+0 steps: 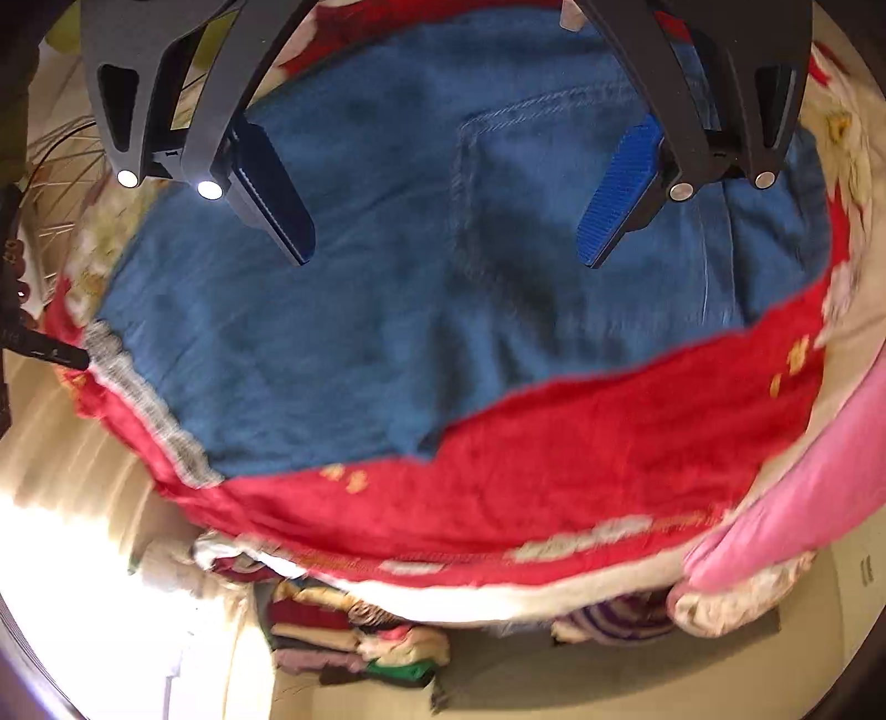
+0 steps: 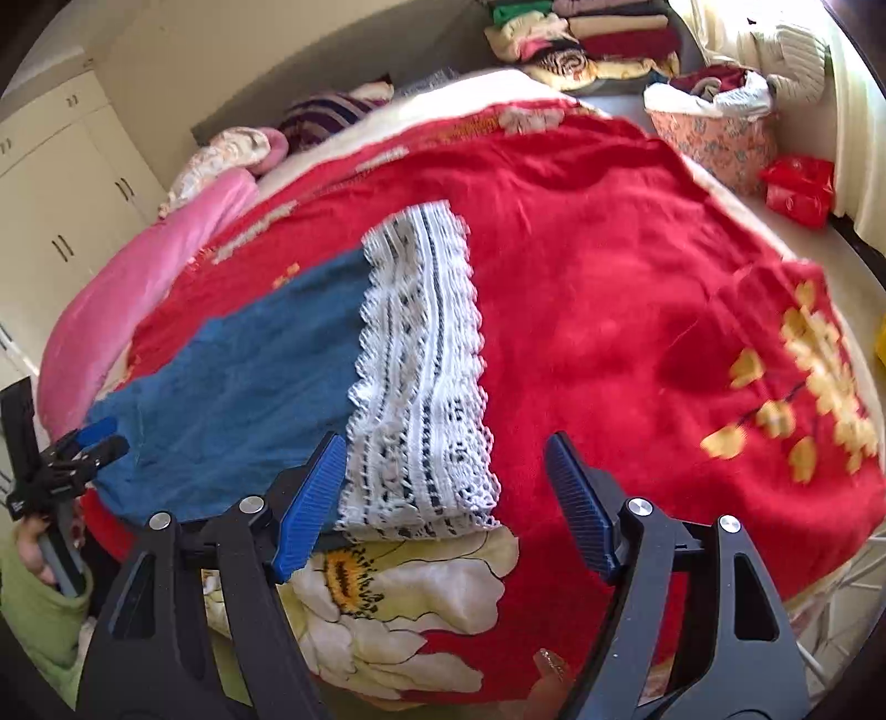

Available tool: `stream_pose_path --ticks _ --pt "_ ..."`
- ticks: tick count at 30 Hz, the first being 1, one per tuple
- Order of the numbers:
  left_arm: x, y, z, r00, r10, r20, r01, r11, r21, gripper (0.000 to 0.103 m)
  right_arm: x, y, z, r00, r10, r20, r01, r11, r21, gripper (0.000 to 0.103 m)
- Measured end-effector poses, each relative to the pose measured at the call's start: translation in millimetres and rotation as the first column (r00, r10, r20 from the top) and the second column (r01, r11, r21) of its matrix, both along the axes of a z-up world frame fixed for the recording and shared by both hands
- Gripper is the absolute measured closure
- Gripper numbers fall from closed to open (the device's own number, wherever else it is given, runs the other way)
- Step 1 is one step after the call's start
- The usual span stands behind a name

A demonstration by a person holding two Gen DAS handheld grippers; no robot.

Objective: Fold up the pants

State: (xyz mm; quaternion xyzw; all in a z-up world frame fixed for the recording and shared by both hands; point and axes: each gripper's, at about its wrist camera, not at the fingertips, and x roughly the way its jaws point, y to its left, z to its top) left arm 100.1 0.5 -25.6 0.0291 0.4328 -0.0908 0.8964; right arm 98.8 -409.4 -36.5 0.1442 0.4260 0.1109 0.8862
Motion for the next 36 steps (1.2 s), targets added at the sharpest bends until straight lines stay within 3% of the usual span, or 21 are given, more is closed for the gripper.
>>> stream_pose_path --ticks 5,7,8,10,11,12,19,25,36 --pt "3 0 -20 0.999 0.007 -0.052 -0.004 0.998 0.056 0.008 3 10 -18 0.999 0.009 -0.047 -0.009 1.0 0.007 0.036" --pt "3 -4 -26 0.998 0.003 -0.055 0.001 0.996 0.084 0.007 1 14 -20 0.999 0.014 -0.042 -0.015 1.0 -0.005 0.042" --pt "3 -5 -28 0.998 0.0 -0.055 0.004 0.996 0.088 0.007 -1 16 -20 0.999 0.024 -0.041 -0.024 1.0 -0.001 0.054" --pt "2 -5 -29 0.999 0.0 -0.055 0.005 0.996 0.089 0.007 -4 21 -21 0.999 0.039 -0.036 -0.039 0.999 -0.009 0.067" --pt "2 -5 -28 0.999 0.001 -0.054 0.004 0.996 0.09 0.007 -6 23 -20 0.998 0.049 -0.028 -0.049 0.999 -0.016 0.081" --pt "2 -5 -28 0.999 0.002 -0.054 0.003 0.996 0.089 0.007 -8 23 -18 0.998 0.056 -0.021 -0.056 0.998 -0.007 0.083" --pt "-1 -8 -29 0.998 -0.007 -0.061 0.013 0.995 0.098 0.007 -28 22 -10 0.999 0.034 -0.004 -0.034 0.997 -0.067 0.083" --pt "-3 -10 -27 0.999 -0.009 -0.05 0.014 0.995 0.095 0.007 -27 22 -13 1.0 0.001 -0.006 -0.001 0.995 -0.096 0.074" --pt "-27 -29 17 0.997 -0.061 0.046 0.058 0.997 0.054 0.007 -48 15 37 0.989 -0.026 0.147 0.053 0.982 -0.18 0.059"
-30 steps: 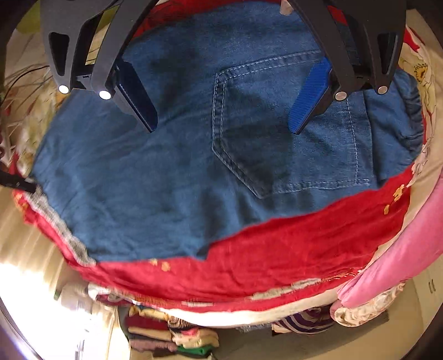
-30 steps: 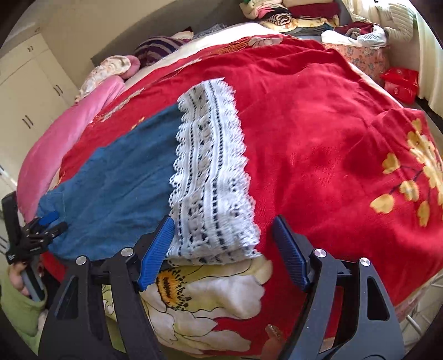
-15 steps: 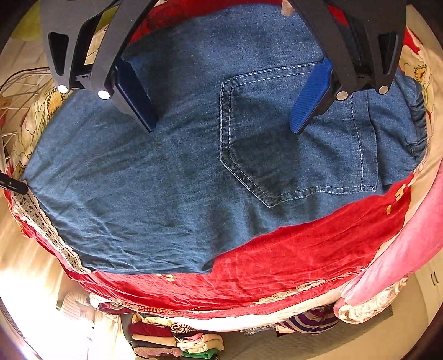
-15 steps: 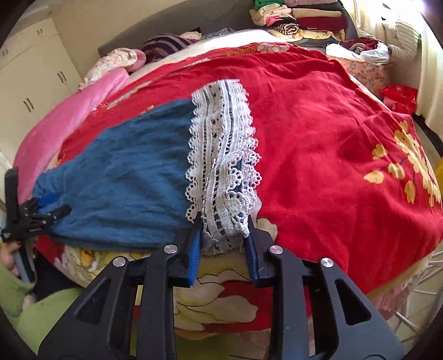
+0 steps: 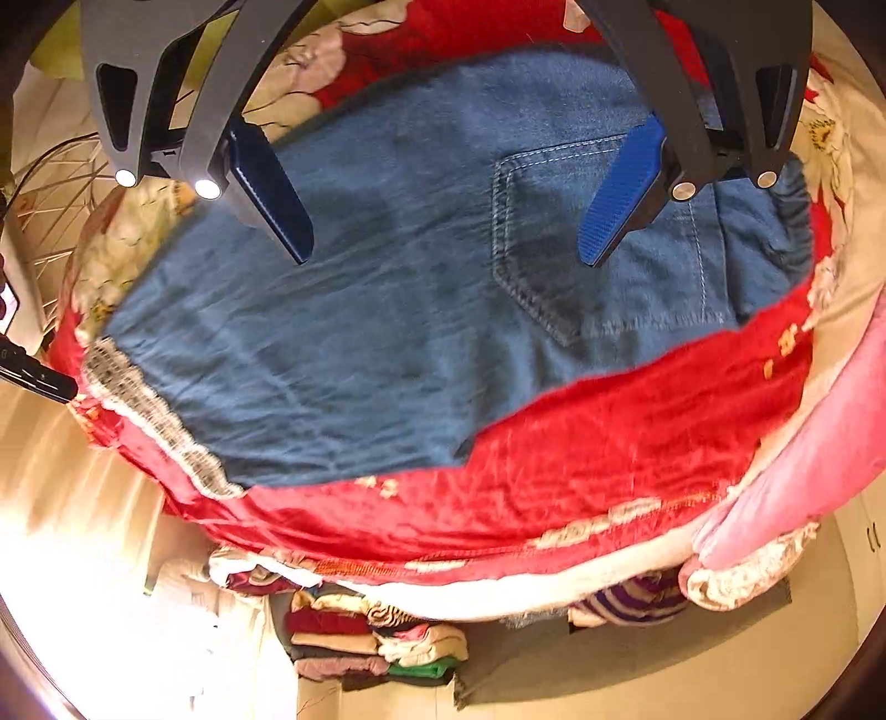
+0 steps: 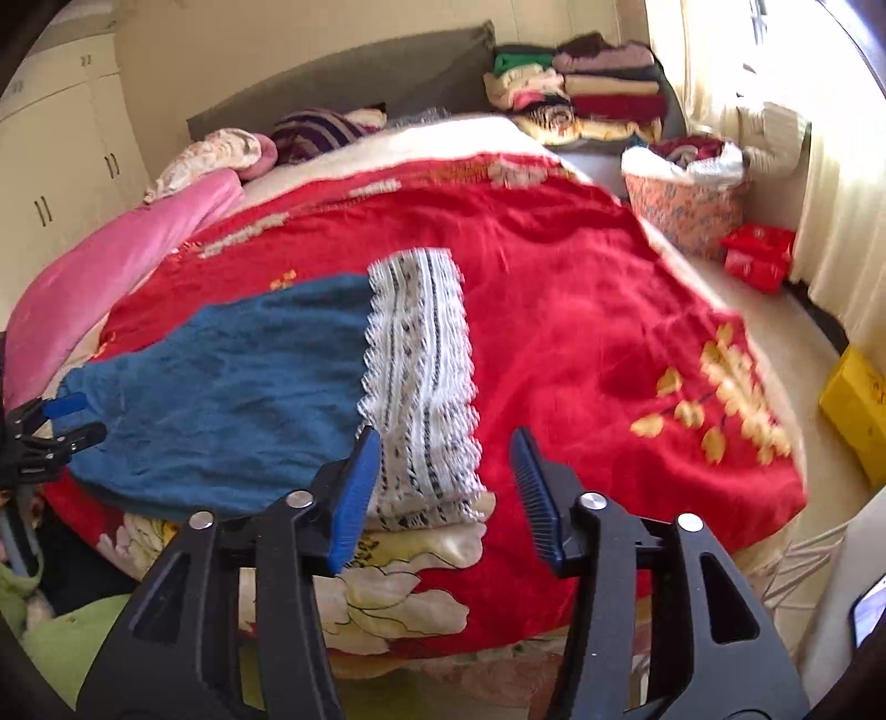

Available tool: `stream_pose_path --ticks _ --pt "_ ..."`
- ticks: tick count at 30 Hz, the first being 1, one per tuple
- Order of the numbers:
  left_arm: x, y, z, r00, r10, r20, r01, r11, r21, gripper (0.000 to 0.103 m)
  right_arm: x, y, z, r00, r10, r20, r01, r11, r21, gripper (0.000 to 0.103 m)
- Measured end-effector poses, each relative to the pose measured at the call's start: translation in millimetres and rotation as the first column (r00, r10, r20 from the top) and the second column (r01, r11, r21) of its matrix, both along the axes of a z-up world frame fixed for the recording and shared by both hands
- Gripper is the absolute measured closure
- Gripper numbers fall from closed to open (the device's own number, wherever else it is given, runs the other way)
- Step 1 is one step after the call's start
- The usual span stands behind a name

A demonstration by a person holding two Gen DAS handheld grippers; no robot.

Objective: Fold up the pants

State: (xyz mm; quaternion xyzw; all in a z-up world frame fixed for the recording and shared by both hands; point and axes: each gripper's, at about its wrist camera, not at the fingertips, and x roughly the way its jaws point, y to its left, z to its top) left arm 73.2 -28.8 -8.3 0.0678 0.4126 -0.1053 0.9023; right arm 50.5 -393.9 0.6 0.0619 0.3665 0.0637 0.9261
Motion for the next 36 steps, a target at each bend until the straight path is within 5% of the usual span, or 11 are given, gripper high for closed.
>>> stream_pose_path --ticks 20,31,33,36 --pt "-9 -17 18 0.999 -0.024 0.046 0.024 1.0 0.001 0.004 -11 59 38 0.981 0.129 0.147 -0.122 0.991 -0.056 0.023" --pt "14 -15 -27 0.999 -0.005 -0.042 0.008 0.996 0.087 0.004 9 105 -4 0.98 0.197 0.027 -0.194 0.977 -0.089 0.019" --pt "19 -12 -41 0.997 0.012 -0.077 -0.002 0.992 0.127 0.004 15 107 -16 0.98 0.196 -0.021 -0.197 0.976 -0.092 0.019" --pt "23 -1 -52 0.993 0.023 -0.114 -0.014 0.997 0.073 0.004 26 107 -49 0.976 0.16 -0.149 -0.179 0.977 -0.12 0.019"
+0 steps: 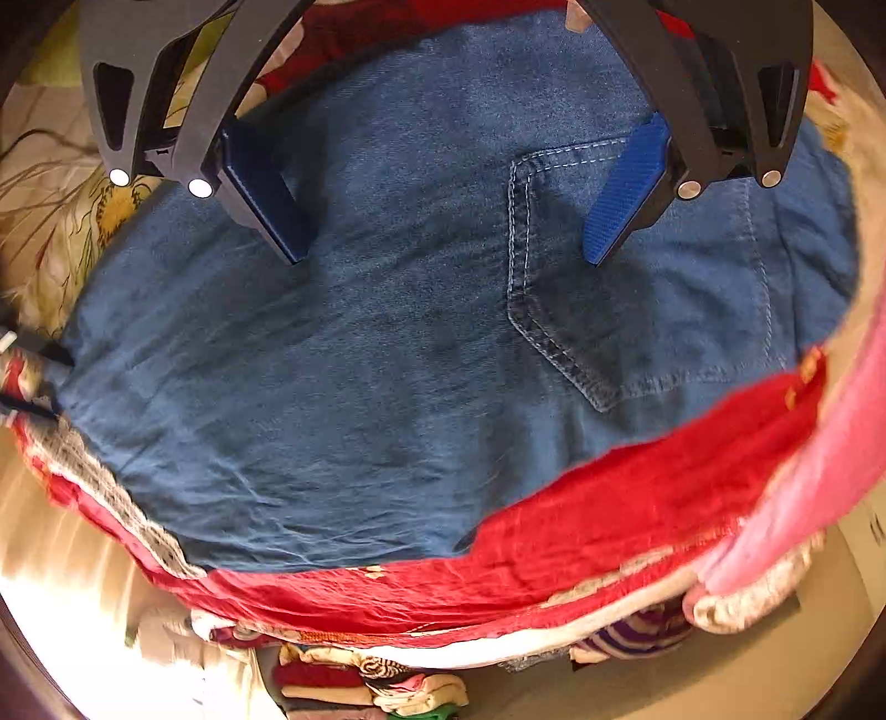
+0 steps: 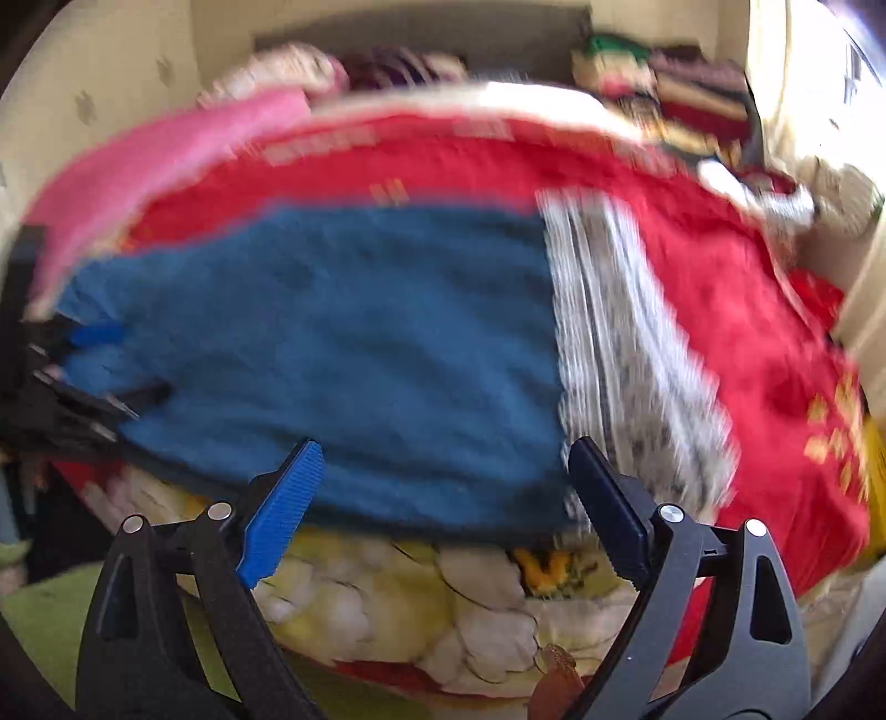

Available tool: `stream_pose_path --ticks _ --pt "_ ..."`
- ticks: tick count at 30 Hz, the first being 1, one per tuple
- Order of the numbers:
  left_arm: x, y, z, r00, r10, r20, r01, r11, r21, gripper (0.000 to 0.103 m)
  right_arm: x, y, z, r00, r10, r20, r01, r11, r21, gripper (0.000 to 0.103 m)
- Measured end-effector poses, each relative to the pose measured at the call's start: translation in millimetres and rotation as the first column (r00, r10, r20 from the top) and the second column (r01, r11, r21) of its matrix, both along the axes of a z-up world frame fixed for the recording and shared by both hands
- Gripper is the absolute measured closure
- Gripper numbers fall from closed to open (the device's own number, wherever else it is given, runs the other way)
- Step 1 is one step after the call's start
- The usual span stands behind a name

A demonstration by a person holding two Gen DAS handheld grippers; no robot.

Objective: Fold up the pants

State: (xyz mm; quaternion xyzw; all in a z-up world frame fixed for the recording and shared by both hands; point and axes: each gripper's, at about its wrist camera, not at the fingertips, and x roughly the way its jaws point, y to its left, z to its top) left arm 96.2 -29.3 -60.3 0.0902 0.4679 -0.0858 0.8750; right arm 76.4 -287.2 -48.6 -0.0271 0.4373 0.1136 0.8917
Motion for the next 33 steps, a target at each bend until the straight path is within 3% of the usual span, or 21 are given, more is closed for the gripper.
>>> stream_pose_path --ticks 4,6,9,16,21,29,33 --pt "-2 -1 5 1.0 0.001 0.006 -0.001 1.0 0.002 0.004 -5 0 -6 1.0 0.008 0.026 -0.009 1.0 0.011 0.018" --pt "-4 -5 13 1.0 -0.006 0.011 0.006 1.0 -0.007 0.004 -8 -11 4 0.999 0.002 0.046 -0.008 0.994 0.113 0.018" --pt "-8 -16 39 0.997 -0.039 0.065 0.039 0.999 0.0 0.004 -15 -29 22 0.996 -0.037 0.086 0.019 0.98 0.197 0.018" --pt "-4 -44 89 0.987 -0.093 0.132 0.095 0.995 -0.014 0.004 -36 -62 55 0.976 -0.119 0.182 0.073 0.967 0.243 0.014" --pt "8 -71 112 0.98 -0.148 0.132 0.154 0.987 -0.04 0.004 -39 -92 65 0.959 -0.187 0.214 0.128 0.956 0.264 0.013" --pt "23 -123 137 0.958 -0.25 0.142 0.256 0.967 -0.022 0.004 -43 -133 71 0.928 -0.284 0.241 0.212 0.935 0.286 0.011" --pt "31 -150 147 0.939 -0.289 0.187 0.286 0.957 0.04 0.004 -47 -145 74 0.918 -0.307 0.252 0.231 0.929 0.29 0.01"
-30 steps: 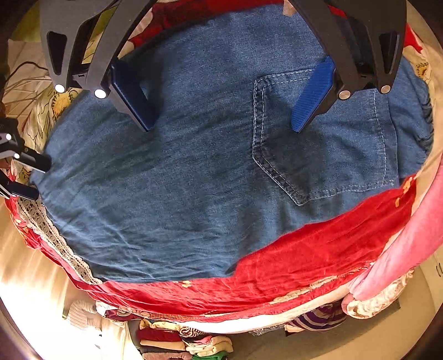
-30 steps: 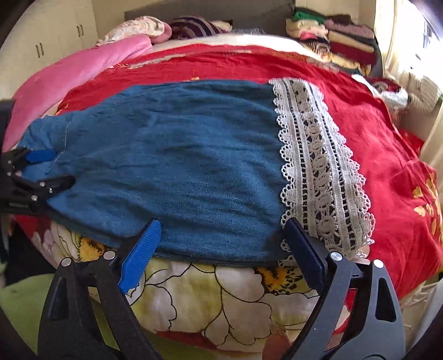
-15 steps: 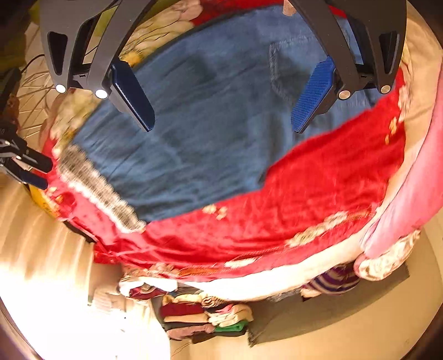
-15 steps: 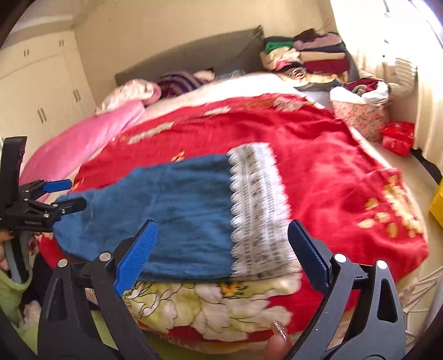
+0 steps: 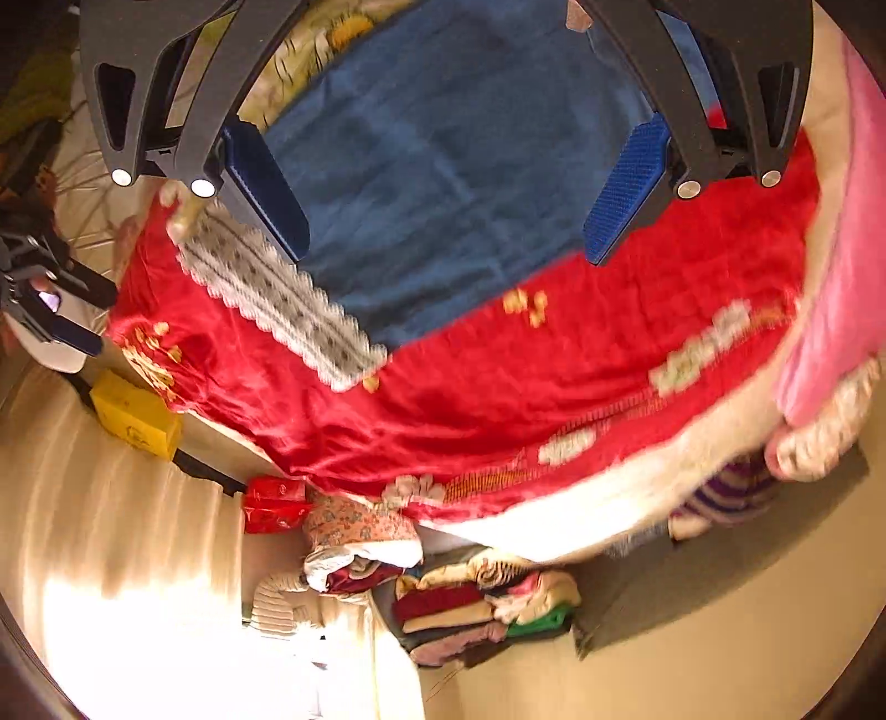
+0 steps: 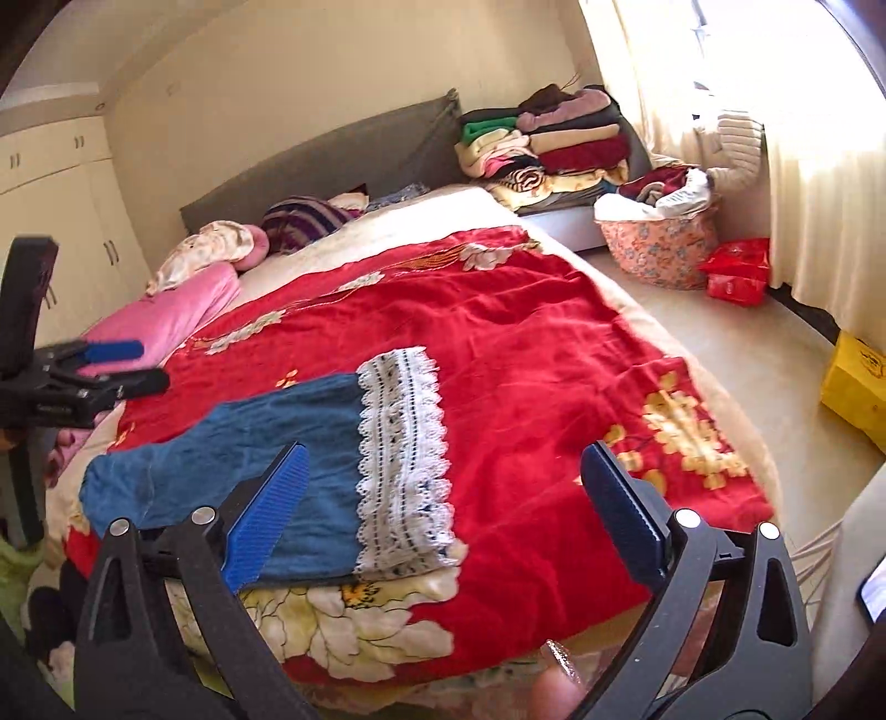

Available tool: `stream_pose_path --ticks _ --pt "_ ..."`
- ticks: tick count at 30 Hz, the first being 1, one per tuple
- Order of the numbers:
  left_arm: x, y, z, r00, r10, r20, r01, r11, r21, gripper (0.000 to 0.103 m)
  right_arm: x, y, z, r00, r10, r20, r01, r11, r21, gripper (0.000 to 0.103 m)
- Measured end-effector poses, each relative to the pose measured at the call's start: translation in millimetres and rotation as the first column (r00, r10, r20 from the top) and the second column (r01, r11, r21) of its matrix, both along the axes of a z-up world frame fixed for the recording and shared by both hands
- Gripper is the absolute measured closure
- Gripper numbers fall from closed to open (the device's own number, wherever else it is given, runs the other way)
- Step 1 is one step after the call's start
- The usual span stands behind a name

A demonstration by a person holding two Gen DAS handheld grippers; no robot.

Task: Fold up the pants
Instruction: 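Grasp the lace hem edge with the left tool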

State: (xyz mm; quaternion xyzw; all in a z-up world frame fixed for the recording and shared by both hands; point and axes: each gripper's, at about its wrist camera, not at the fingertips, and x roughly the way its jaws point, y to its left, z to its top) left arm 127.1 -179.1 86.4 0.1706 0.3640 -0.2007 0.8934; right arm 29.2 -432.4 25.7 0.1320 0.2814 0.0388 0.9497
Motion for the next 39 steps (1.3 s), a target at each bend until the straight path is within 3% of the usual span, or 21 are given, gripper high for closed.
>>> stream_pose_path --ticks 2,11,25,32,39 --pt "3 -13 6 0.999 -0.029 0.038 0.028 1.0 0.011 0.004 0 -4 -1 1.0 -0.011 0.005 0.011 1.0 0.002 0.01" --pt "31 -57 2 0.994 -0.084 0.063 0.082 0.996 0.042 0.004 3 -11 -11 1.0 -0.024 -0.006 0.024 0.999 0.032 0.01" --pt "82 -88 -59 0.995 -0.099 -0.029 0.101 0.99 0.098 0.004 29 0 -44 0.996 0.023 -0.085 -0.015 0.996 0.086 0.01" --pt "112 -92 -87 0.994 -0.103 -0.037 0.107 0.985 0.134 0.004 38 14 -59 0.991 0.044 -0.128 -0.032 0.995 0.092 0.01" --pt "131 -92 -111 0.986 -0.129 -0.109 0.141 0.983 0.113 0.004 43 26 -65 0.985 0.079 -0.15 -0.065 0.993 0.096 0.01"
